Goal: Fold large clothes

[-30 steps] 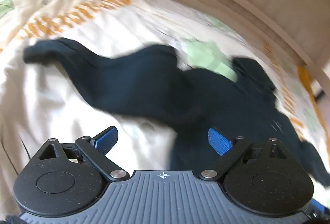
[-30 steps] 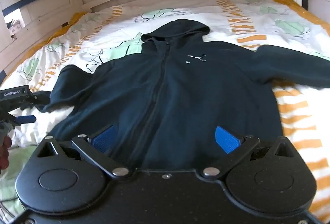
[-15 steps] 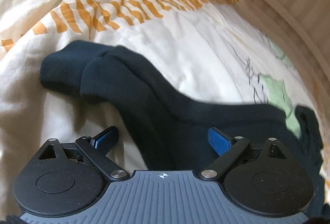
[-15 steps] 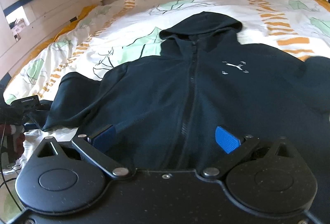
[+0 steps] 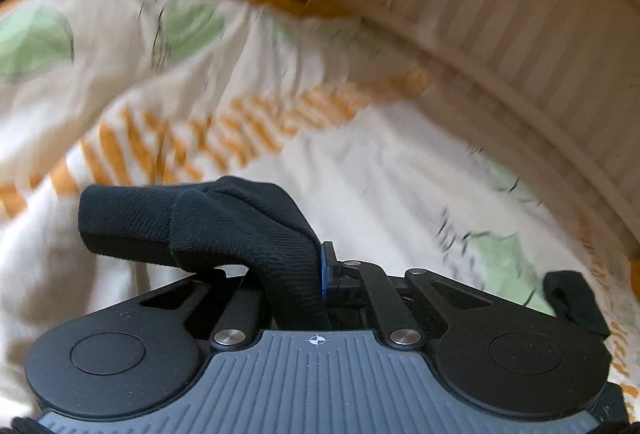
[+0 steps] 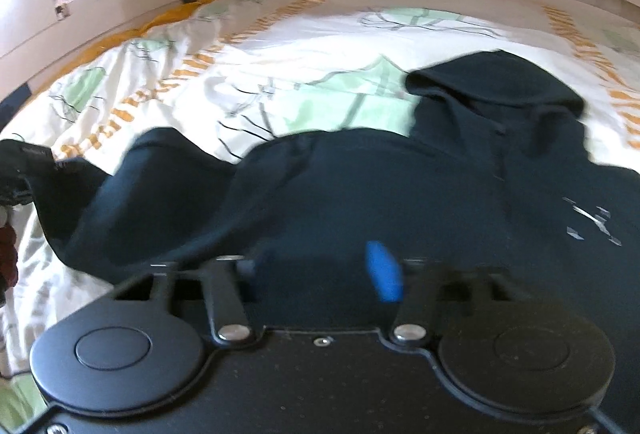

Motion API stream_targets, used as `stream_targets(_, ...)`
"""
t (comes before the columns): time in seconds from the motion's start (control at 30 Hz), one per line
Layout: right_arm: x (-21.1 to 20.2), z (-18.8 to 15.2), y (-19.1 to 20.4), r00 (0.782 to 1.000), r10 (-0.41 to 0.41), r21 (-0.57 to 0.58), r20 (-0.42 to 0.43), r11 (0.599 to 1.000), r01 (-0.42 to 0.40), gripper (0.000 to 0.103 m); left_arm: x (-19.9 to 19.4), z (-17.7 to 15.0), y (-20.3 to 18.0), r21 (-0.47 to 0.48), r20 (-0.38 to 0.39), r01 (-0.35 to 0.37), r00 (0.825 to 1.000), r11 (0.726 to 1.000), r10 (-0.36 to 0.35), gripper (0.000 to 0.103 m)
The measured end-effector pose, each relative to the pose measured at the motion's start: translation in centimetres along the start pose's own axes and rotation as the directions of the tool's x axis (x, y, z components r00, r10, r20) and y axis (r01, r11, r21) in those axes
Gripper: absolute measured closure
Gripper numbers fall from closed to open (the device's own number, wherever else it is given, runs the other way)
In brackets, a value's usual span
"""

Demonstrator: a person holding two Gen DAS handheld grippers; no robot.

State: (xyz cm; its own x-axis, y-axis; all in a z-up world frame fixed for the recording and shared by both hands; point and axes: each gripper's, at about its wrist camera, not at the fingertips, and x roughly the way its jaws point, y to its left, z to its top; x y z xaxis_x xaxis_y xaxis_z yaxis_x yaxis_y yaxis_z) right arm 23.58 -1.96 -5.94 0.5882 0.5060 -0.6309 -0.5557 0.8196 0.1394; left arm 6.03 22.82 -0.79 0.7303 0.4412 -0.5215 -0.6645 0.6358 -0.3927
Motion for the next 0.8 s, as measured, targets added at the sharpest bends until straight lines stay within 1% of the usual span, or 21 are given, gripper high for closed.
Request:
stream_targets(0.03, 0.5, 0.3, 0.4, 1.000, 0.020, -0.008, 0.005, 1.000, -0.020, 0.069, -0.5, 0.3, -0.5, 0.016, 0.020, 0.007, 1.000, 1.000, -0.007, 0.098)
stream_targets(0.07, 1.0, 0.5, 0.7, 0.999, 0.046, -0.016, 0.011, 0.999, -0.046, 0.076, -0.9, 0.7, -0.9, 0.031, 0.035, 0.017, 0.999, 0.999, -0.018, 0.098)
stream_targets(0.1, 1.5, 0.8, 1.2, 0.997, 0.073, -0.027, 0.014, 0.997, -0.073, 0.079, -1.0, 0.7, -1.4, 0.045, 0.040, 0.022, 0.999, 0.999, -0.024, 0.098)
stream_targets(0.17, 2.3, 1.0, 2.2, 0.995, 0.103, -0.052, 0.017, 0.993, -0.102, 0.079, -1.4, 1.1, -2.1, 0.068, 0.053, 0.037, 0.998, 0.997, -0.041, 0.098)
stream_targets(0.27, 3.9, 1.2, 3.6, 0.990, 0.142, -0.057, -0.009, 0.988, -0.143, 0.079, -2.1, 1.5, -2.8, 0.095, 0.062, 0.067, 0.995, 0.993, -0.074, 0.098)
stream_targets(0.4, 6.7, 0.4, 4.1, 0.982, 0.157, -0.016, -0.110, 0.987, -0.160, 0.079, -2.9, 2.2, -4.0, 0.120, 0.058, 0.123, 0.990, 0.985, -0.131, 0.098)
stream_targets(0.47, 7.3, 0.2, 4.3, 0.983, 0.154, -0.028, -0.100, 0.987, -0.158, 0.079, -3.5, 2.1, -4.8, 0.142, 0.052, 0.153, 0.985, 0.978, -0.162, 0.098)
stream_targets(0.57, 6.8, 0.6, 4.3, 0.981, 0.164, -0.025, -0.101, 0.986, -0.167, 0.078, -4.3, 2.7, -6.6, 0.179, 0.036, 0.201, 0.977, 0.963, -0.211, 0.098)
stream_targets(0.6, 6.6, 0.7, 4.0, 0.980, 0.174, -0.010, -0.099, 0.984, -0.176, 0.077, -4.7, 2.9, -7.3, 0.190, 0.029, 0.219, 0.973, 0.957, -0.228, 0.098)
stream_targets(0.7, 4.3, 0.8, 2.6, 0.982, 0.177, 0.067, -0.063, 0.983, -0.173, 0.065, -5.5, 3.2, -9.8, 0.233, -0.003, 0.279, 0.958, 0.932, -0.286, 0.098)
stream_targets(0.73, 3.2, 0.8, 1.9, 0.984, 0.172, 0.093, -0.042, 0.982, -0.167, 0.053, -5.6, 3.1, -10.7, 0.250, -0.019, 0.297, 0.953, 0.921, -0.302, 0.098)
stream_targets(0.77, 1.9, 0.6, 1.1, 0.986, 0.165, 0.114, -0.022, 0.980, -0.161, 0.044, -5.8, 3.0, -11.6, 0.266, -0.031, 0.314, 0.948, 0.911, -0.318, 0.098)
stream_targets(0.8, 0.7, 0.5, 0.2, 0.988, 0.153, 0.133, -0.007, 0.980, -0.151, 0.042, -5.8, 2.8, -12.6, 0.280, -0.043, 0.333, 0.941, 0.901, -0.334, 0.098)
